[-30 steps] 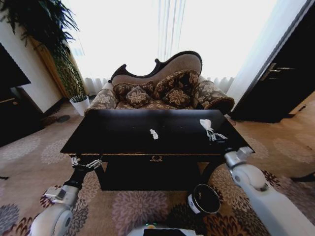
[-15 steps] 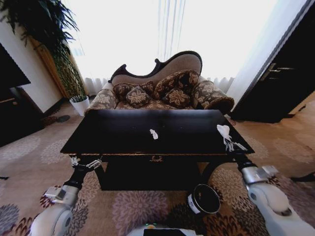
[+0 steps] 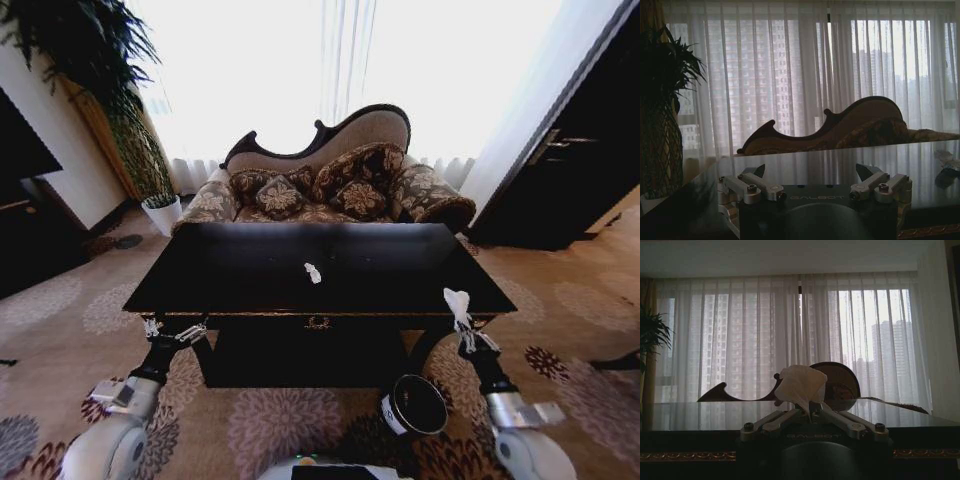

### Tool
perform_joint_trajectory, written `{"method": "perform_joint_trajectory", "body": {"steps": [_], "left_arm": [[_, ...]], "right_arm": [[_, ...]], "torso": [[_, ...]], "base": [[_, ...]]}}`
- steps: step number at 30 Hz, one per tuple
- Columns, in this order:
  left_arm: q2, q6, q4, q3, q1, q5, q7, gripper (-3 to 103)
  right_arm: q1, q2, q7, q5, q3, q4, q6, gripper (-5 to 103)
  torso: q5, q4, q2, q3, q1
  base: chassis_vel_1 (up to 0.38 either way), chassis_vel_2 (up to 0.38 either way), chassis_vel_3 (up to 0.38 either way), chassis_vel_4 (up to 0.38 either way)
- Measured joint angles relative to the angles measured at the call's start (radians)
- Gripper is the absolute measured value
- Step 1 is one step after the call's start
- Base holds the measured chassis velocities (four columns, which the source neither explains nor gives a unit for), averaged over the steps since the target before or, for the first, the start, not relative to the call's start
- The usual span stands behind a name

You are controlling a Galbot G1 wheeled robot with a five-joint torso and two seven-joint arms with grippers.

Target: Move to the front of the table and place the trash on the table into the trash bin.

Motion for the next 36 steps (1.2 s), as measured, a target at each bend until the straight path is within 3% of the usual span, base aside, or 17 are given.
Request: {"method": "perform_joint_trajectory", "body": {"steps": [7, 12, 21, 28, 36], "left_arm": [[0.000, 0.000, 0.000, 0.000, 0.000, 0.000, 0.000, 100], [0.000, 0.000, 0.000, 0.000, 0.000, 0.000, 0.000, 100], [0.000, 0.000, 0.000, 0.000, 0.000, 0.000, 0.000, 100], [0.000, 0.000, 0.000, 0.000, 0.000, 0.000, 0.000, 100], [0.000, 0.000, 0.000, 0.000, 0.000, 0.000, 0.000, 100]], "right_arm": [[-0.005, 0.067, -0.021, -0.052, -0.042, -0.092, 0.083, 0], [0.018, 0.076, -0.021, -0.074, -0.069, -0.165, 0.106, 0], [0.113, 0.065, -0.019, -0.105, -0.146, -0.446, 0.153, 0], [0.158, 0.059, -0.004, -0.133, -0.195, -0.572, 0.163, 0], [0.228, 0.034, 0.047, -0.171, -0.233, -0.699, 0.115, 0]], "torso": [[0.0000, -0.0001, 0.000, 0.000, 0.000], [0.0001, 0.0000, 0.000, 0.000, 0.000], [0.0002, 0.0000, 0.000, 0.000, 0.000], [0.0001, 0.0000, 0.000, 0.000, 0.000], [0.0002, 0.0000, 0.000, 0.000, 0.000]], "base": [[0.000, 0.000, 0.000, 0.000], [0.000, 0.000, 0.000, 0.000], [0.000, 0.000, 0.000, 0.000], [0.000, 0.000, 0.000, 0.000], [0.000, 0.000, 0.000, 0.000]]}}
